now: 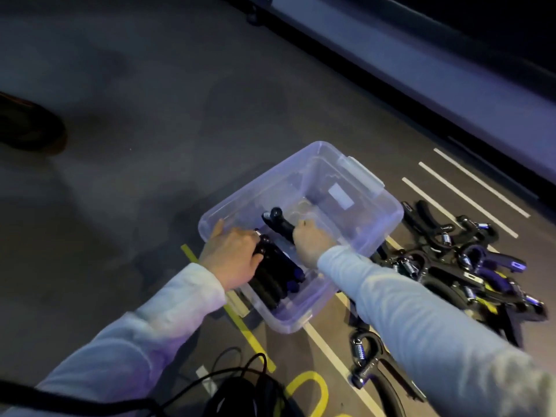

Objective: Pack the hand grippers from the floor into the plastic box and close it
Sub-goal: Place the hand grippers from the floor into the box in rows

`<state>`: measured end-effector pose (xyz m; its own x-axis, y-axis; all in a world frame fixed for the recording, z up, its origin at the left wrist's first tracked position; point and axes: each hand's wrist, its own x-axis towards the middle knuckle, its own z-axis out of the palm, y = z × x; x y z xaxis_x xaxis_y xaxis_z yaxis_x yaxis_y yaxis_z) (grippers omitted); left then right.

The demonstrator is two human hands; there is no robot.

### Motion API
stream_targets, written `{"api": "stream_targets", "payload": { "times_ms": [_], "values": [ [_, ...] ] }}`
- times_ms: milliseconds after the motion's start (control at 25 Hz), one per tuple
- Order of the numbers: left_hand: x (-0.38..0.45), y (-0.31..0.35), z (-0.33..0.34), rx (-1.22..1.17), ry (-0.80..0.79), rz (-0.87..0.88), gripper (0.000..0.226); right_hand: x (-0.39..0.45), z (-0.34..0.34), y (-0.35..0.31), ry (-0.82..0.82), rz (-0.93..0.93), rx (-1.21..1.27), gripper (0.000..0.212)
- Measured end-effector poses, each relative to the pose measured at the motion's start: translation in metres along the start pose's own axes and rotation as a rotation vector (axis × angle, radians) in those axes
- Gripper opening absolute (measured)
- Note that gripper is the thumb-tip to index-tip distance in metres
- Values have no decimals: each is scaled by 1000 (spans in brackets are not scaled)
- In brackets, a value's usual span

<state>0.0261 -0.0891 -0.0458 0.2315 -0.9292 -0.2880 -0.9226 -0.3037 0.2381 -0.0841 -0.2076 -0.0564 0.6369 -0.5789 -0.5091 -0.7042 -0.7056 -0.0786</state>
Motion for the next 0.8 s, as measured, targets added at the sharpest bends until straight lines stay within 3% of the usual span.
{"api": "stream_targets", "payload": {
  "times_ms": [240,520,800],
  "values": [
    [-10,-7,4,-64,130,61,34,23,35,-7,-237,116,208,40],
    [-10,-7,4,-20,101,56,38,34,29,0,-297,117,342,44],
    [-11,-6,3,-2,91,50,40,30,24,2,-352,63,308,40]
  ]
}}
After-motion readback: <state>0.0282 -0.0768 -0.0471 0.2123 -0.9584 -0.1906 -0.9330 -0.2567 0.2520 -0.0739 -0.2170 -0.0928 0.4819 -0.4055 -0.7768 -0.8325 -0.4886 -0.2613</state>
